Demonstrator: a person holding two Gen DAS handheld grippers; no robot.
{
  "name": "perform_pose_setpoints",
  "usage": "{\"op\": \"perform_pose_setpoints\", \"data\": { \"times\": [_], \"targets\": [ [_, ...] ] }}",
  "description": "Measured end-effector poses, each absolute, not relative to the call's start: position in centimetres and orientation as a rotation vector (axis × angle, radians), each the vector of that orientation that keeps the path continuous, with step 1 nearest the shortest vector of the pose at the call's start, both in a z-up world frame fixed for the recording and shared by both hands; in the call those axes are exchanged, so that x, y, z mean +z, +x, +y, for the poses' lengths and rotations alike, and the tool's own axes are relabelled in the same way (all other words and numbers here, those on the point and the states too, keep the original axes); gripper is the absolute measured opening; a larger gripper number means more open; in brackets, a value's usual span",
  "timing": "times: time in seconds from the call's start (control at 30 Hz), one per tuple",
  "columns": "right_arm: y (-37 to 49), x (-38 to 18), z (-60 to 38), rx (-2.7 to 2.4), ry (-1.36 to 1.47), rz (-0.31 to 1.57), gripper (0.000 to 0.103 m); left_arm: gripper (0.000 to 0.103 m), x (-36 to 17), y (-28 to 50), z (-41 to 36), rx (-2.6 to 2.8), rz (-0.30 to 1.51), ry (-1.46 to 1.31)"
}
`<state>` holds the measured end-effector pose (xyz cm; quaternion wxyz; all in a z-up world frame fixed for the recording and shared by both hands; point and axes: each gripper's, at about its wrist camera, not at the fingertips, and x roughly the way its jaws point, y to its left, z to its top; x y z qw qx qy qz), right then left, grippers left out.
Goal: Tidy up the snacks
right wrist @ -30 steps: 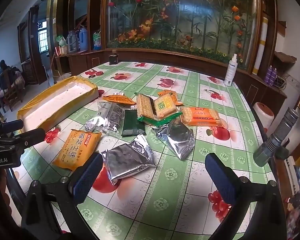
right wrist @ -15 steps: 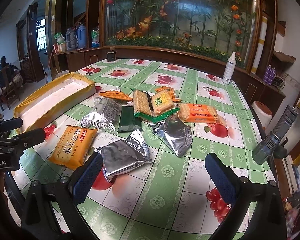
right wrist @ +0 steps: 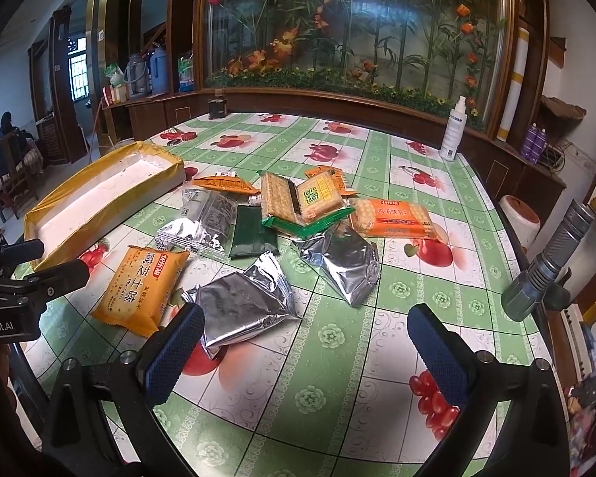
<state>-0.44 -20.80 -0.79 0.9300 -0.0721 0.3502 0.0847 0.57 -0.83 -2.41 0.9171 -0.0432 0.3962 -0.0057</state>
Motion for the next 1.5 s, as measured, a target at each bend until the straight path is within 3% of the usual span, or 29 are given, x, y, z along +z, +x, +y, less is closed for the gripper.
{"op": "perform_pose_setpoints", "data": {
  "times": [1.5],
  "targets": [
    [-0.1,-2.0,-21.6,0.198,-0.085,0.767,0.103,0.103,-4.3,2.1,-2.1,-0.038,0.887,-0.069]
  ]
}}
